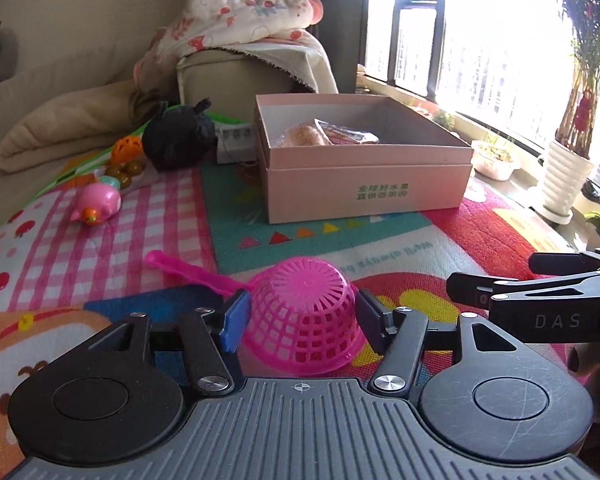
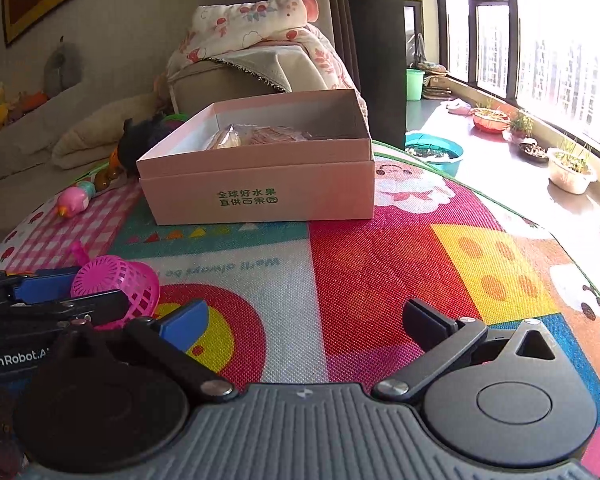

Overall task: Organize objects
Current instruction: 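Grasp the pink toy basket with the left gripper, then grasp the pink pig toy with the right gripper while the left holds the basket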

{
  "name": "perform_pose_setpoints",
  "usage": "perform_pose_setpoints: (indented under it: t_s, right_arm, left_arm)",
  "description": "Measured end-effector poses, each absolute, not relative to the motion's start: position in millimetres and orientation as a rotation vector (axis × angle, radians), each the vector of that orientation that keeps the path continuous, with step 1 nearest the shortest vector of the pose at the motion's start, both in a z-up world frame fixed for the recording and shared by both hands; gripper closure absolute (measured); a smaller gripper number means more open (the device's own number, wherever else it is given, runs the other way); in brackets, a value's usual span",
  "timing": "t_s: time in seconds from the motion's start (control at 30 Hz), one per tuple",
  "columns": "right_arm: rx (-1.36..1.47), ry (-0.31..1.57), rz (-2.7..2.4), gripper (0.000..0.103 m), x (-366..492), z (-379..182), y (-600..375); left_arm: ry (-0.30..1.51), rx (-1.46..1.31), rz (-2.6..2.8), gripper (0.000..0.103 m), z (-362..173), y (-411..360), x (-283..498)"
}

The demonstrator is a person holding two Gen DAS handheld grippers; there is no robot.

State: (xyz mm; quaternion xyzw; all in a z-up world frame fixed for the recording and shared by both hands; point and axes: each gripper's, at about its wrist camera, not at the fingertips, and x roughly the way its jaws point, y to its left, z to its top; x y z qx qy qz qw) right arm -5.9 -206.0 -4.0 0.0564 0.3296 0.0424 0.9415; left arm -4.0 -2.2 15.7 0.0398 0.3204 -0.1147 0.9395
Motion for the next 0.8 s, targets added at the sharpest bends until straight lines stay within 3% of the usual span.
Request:
perform_pose_setpoints:
  t_s: [0.47,0.8]
  right_arm:
    - [0.179,0.673,0.063,0.000,-7.2,-5.9,-213.2]
    - [0.152,0.688,0.054,0.000,-5.5,-6.3,-208.5]
  left_arm:
    - [0.593,0.133,-0.214,0.039,6.9,-12.4,26.4]
    - [0.509,0.097,-0.292,0.041,22.6,48.2,-4.9]
